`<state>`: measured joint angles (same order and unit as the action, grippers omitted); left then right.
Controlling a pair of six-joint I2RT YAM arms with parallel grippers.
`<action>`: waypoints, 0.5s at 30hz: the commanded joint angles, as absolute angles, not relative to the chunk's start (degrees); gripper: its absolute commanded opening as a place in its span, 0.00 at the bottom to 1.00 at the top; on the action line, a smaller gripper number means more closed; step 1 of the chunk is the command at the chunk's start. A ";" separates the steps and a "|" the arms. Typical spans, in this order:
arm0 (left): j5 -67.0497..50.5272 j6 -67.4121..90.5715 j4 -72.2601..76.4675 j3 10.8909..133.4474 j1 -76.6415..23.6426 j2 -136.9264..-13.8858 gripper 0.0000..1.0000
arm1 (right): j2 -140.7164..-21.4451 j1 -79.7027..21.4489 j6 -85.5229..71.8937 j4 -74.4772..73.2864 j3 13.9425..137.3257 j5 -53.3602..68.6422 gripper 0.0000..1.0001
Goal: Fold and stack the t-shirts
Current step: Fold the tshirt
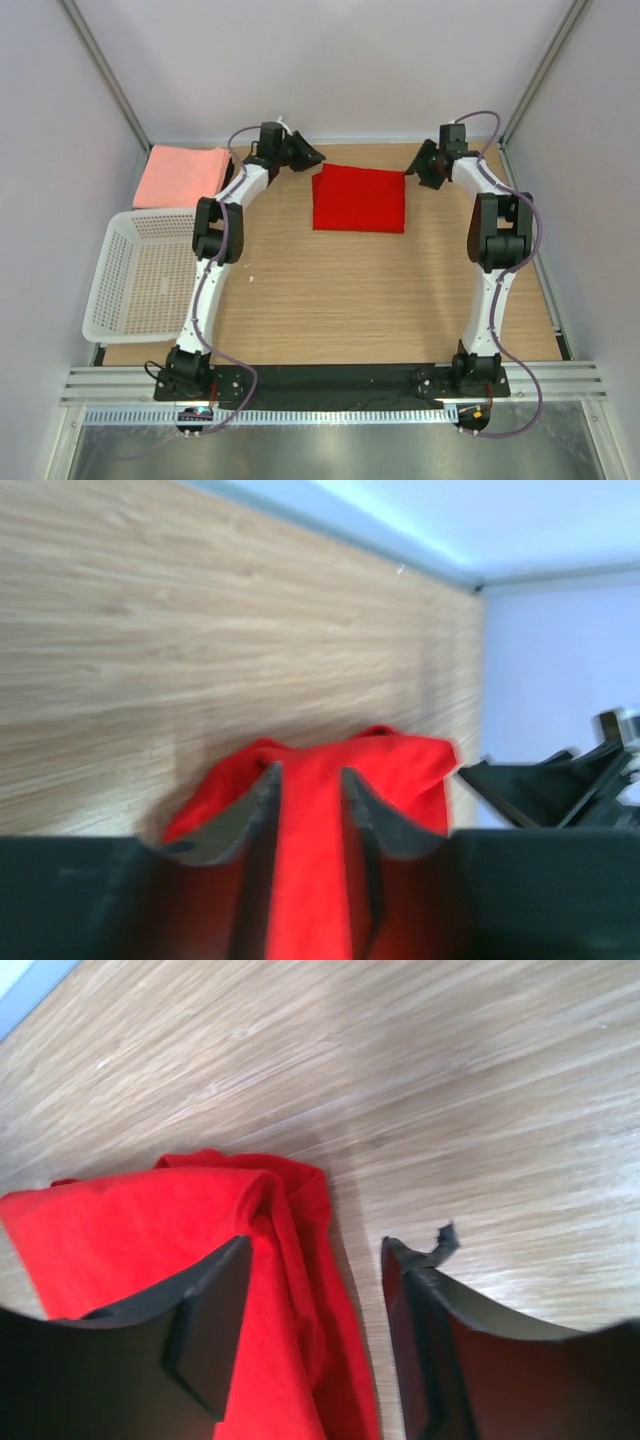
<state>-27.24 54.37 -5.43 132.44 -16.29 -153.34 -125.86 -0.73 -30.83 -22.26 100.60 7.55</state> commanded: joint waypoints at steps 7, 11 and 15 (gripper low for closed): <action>-35.94 54.78 4.22 120.89 -12.30 -143.28 0.39 | -113.82 -0.70 -25.59 -21.00 90.80 16.16 0.66; -37.70 49.24 1.24 114.62 -13.18 -136.86 0.42 | -111.80 -0.70 -23.48 -19.96 85.53 23.02 0.65; -38.85 42.29 -5.35 112.15 -14.15 -131.15 0.41 | -112.85 -0.79 -20.57 -23.28 84.02 24.61 0.63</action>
